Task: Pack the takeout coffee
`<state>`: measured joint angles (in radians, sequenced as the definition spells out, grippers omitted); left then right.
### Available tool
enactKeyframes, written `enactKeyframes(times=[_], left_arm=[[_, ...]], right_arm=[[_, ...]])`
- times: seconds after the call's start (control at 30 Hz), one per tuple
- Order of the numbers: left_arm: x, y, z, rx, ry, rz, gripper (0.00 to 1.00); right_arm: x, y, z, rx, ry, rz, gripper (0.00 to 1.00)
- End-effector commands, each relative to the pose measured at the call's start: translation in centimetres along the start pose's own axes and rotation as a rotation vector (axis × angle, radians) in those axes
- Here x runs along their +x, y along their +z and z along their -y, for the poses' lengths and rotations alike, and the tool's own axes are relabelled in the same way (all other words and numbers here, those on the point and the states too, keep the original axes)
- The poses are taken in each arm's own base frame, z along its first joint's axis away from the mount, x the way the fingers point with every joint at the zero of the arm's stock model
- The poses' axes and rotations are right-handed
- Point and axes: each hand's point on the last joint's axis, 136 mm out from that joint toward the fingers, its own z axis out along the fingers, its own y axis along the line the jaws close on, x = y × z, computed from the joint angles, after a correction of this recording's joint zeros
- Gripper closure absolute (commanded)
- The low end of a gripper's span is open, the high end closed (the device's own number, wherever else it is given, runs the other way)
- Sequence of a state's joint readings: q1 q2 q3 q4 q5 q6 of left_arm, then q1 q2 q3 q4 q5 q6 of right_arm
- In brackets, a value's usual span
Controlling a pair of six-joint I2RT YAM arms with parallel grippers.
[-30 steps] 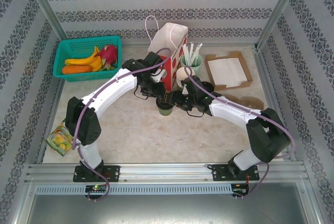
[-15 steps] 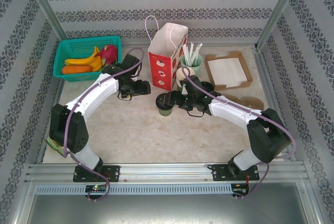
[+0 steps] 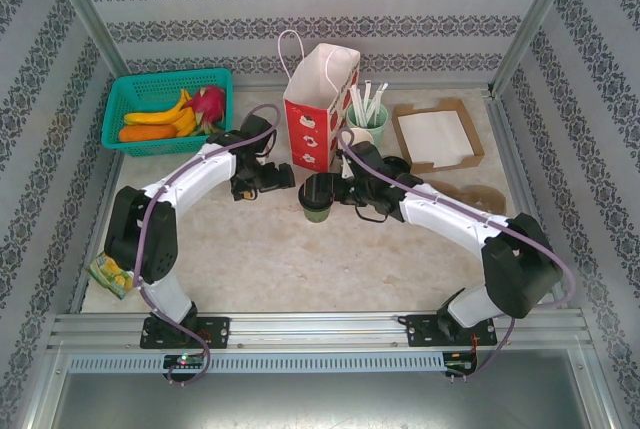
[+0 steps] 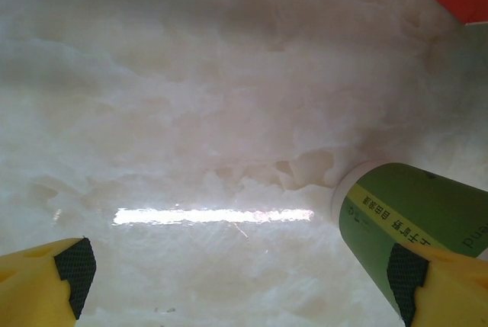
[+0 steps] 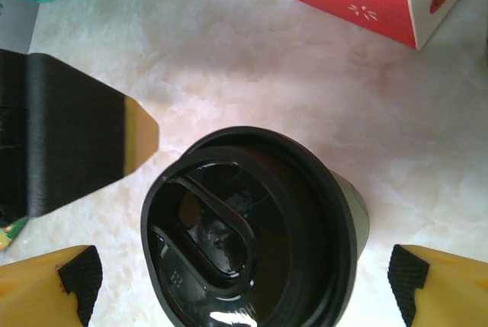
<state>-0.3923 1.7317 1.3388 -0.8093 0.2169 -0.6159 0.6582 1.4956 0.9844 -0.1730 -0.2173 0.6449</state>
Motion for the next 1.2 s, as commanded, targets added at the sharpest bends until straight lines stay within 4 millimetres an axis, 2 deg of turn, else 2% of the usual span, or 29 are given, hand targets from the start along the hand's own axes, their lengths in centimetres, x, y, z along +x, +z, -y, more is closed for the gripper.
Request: enactKeyframes(times=[0.0, 0.53, 0.73, 0.83, 1.0, 1.17], left_arm=[[0.1, 0.7, 1.1, 0.059, -0.021, -0.021, 0.0], [0.8, 1.4, 0.9, 0.063, -0.053, -0.052, 0.0], [0.9, 1.6, 0.6, 0.05, -0.053, -0.055, 0.0], [0.9, 1.5, 0.7, 0.051, -0.052, -0.054, 0.0], [1.0, 1.6, 0.6, 0.051, -0.051, -0.057, 0.0], [1.1, 1.7, 0.6, 0.053, -0.048, -0.062, 0.0]], right_arm=[[-0.4, 0.5, 0.1, 0.058, -0.084, 0.005, 0.02], [0.6, 2.7, -0.1, 0.154, -0.2, -0.056, 0.02], [0.6, 2.9, 0.4, 0.194, -0.214, -0.046, 0.13], [1.1, 3.1, 0.8, 0.209, -0.211, -0.066, 0.14], [3.3, 4.0, 2.6, 0.256, -0.205, -0.14, 0.13], [6.9, 4.9, 5.3, 0.309, -0.192, -0.239, 0.17]])
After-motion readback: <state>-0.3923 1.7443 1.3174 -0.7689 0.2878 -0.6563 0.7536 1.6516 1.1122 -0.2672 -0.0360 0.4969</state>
